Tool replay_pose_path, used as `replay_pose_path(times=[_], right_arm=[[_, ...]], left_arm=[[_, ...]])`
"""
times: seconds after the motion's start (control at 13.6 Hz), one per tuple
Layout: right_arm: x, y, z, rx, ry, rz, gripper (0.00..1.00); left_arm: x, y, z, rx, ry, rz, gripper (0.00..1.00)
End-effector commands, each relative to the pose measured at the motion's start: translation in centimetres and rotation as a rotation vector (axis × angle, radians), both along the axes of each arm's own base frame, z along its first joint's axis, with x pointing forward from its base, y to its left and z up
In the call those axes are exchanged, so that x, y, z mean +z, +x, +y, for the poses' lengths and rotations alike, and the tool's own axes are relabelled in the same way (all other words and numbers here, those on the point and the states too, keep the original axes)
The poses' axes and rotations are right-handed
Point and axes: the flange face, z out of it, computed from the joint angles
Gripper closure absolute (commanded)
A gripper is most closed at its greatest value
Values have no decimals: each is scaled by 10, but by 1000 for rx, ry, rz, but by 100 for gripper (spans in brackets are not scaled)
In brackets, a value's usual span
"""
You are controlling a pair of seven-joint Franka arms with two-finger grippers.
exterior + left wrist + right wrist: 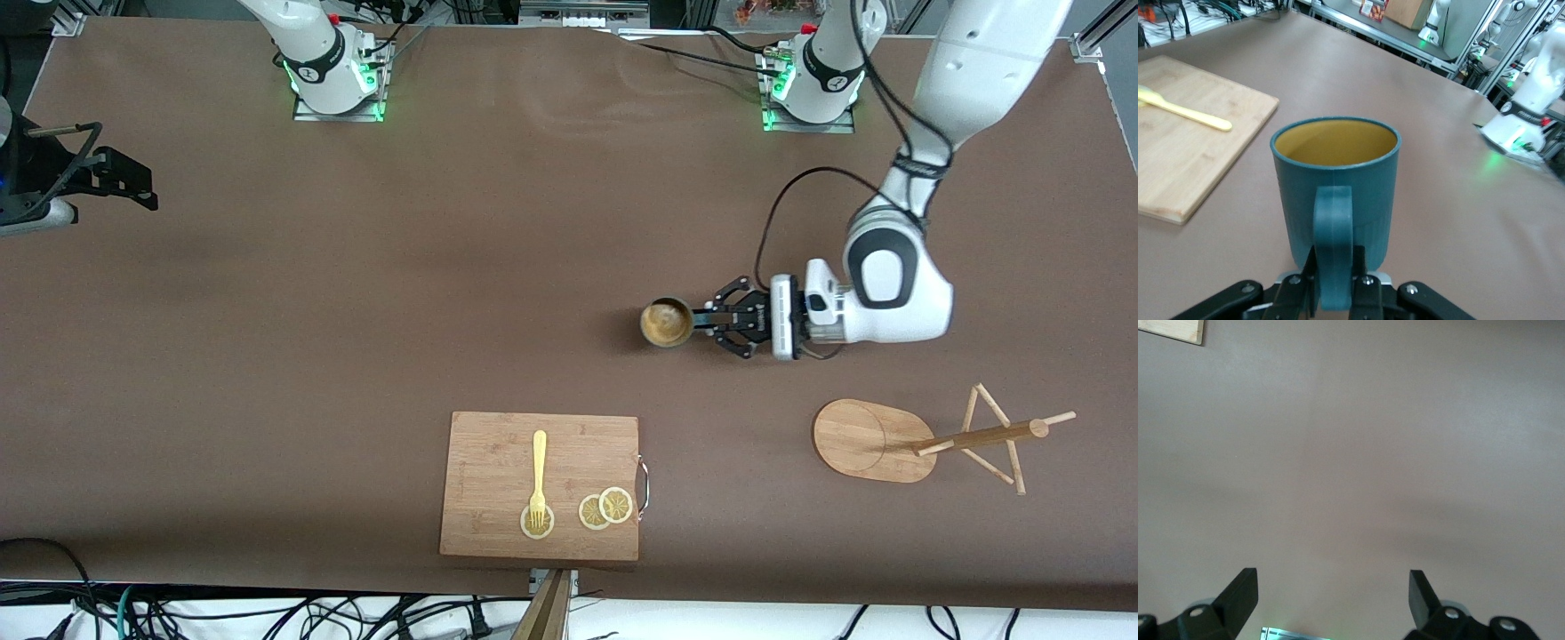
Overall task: Pass cup and hang on rack
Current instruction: 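Lift the mug by its handle with the left gripper toward the rack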
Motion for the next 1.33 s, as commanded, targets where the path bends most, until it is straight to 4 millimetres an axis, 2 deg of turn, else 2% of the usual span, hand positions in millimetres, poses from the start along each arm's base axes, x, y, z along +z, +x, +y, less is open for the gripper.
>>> replay_pose_path(times=[0.0,0.15,0.37,0.52,0.59,0.74,1.03,1.18,1.25], right_arm=[[7,-4,2,-12,16,5,0],[7,-4,1,-13,16,5,0],[7,-4,2,-12,16,5,0],[7,-4,2,-12,17,6,0],[7,-4,2,-12,17,6,0],[7,-4,2,-12,17,6,0],[7,-4,2,-12,17,6,0],[7,-4,2,-12,17,5,0],[7,-4,2,-12,17,5,0]], left_arm=[[65,-18,30,17,99,141,100],[97,-26,56,39,167,223,100],[130,-41,123,119,244,385,100],[139,-52,167,247,234,593,100],[154,-50,182,300,239,654,100],[167,-50,202,388,223,762,100],[164,-53,236,539,39,1002,100],[159,-49,252,604,-94,1133,100],[163,-46,257,634,-153,1182,100]])
